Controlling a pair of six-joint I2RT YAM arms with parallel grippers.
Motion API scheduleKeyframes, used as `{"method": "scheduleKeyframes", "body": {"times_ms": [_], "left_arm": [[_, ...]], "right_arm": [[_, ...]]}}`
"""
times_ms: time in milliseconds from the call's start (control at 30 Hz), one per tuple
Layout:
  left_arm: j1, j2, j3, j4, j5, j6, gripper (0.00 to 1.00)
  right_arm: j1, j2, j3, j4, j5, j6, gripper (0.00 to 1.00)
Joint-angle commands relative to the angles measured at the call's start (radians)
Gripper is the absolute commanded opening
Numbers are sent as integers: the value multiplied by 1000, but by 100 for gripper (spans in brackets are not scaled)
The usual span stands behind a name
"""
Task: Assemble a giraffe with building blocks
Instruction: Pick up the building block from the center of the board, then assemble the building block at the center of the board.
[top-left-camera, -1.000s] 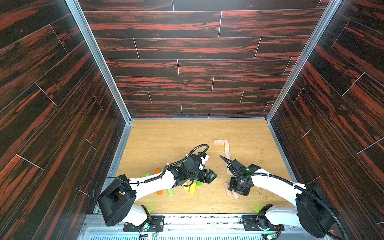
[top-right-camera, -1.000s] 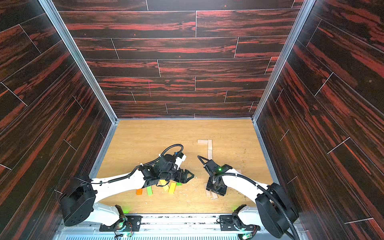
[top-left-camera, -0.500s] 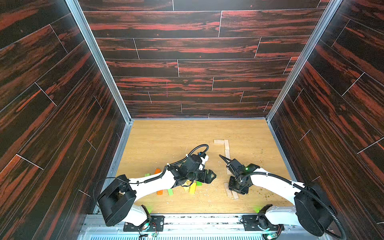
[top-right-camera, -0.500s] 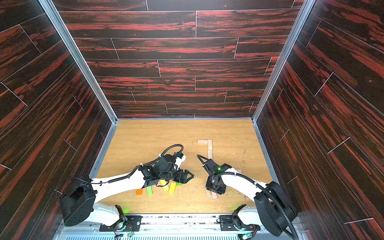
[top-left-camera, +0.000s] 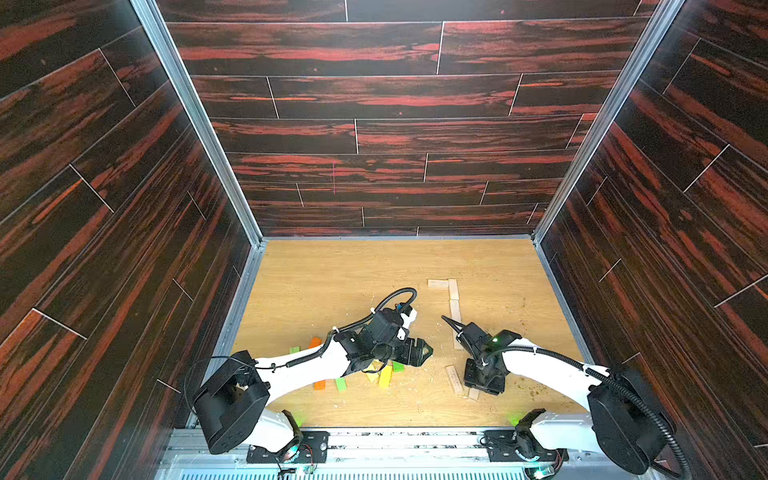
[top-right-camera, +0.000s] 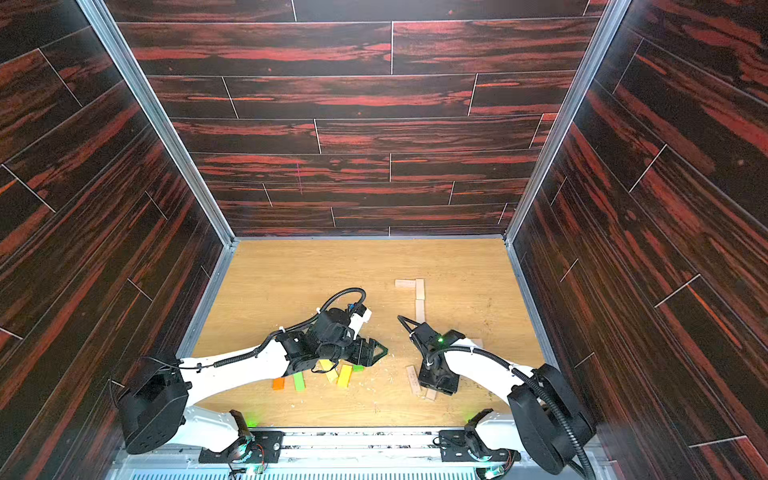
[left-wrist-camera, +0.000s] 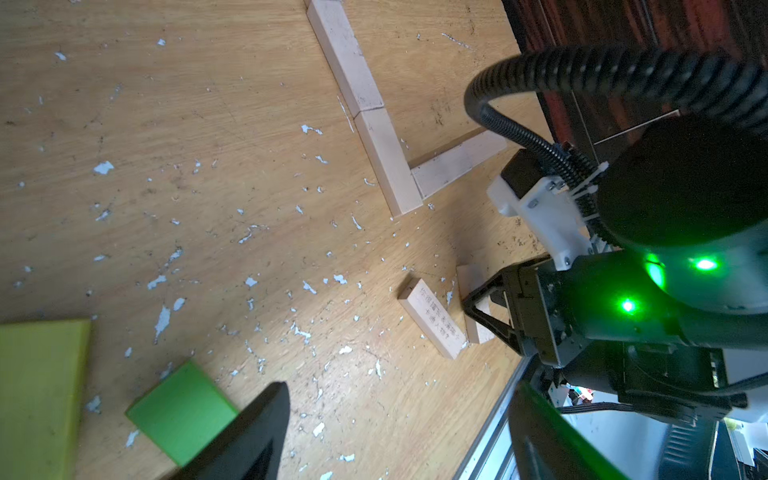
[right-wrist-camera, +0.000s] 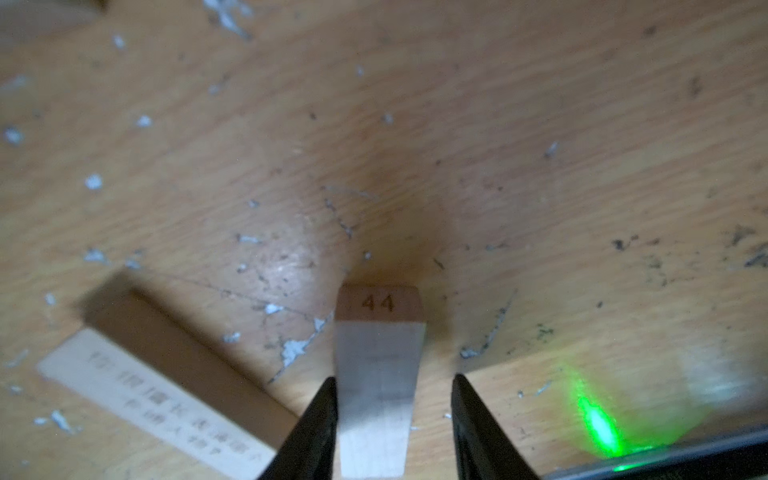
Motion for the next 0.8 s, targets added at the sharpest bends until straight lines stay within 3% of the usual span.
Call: {"method": "scheduleKeyframes", "body": {"times_ms": [0,167,333,500,633,767], "left_arm": [[1,-26,-11,14,-10,3,85],[1,-29,-16,13,-11,3,85],[1,-26,-19,25,-6,5,85],[1,-23,-23,44,2,16,85],[2,-24,-34,76,12,25,85],[5,-34,-45,99,29,48,85]], "right_arm": [[-4,8,5,-23,7,-17,43],[-24,-9,7,-30,-4,-8,28],[-152,-85,74,-90,3,-73,16],[-331,-117,285,-176,18,-230,10],[-459,-98,442,-215,29,-379,0],[-487,-98,571,-211,84,-570,0]]}}
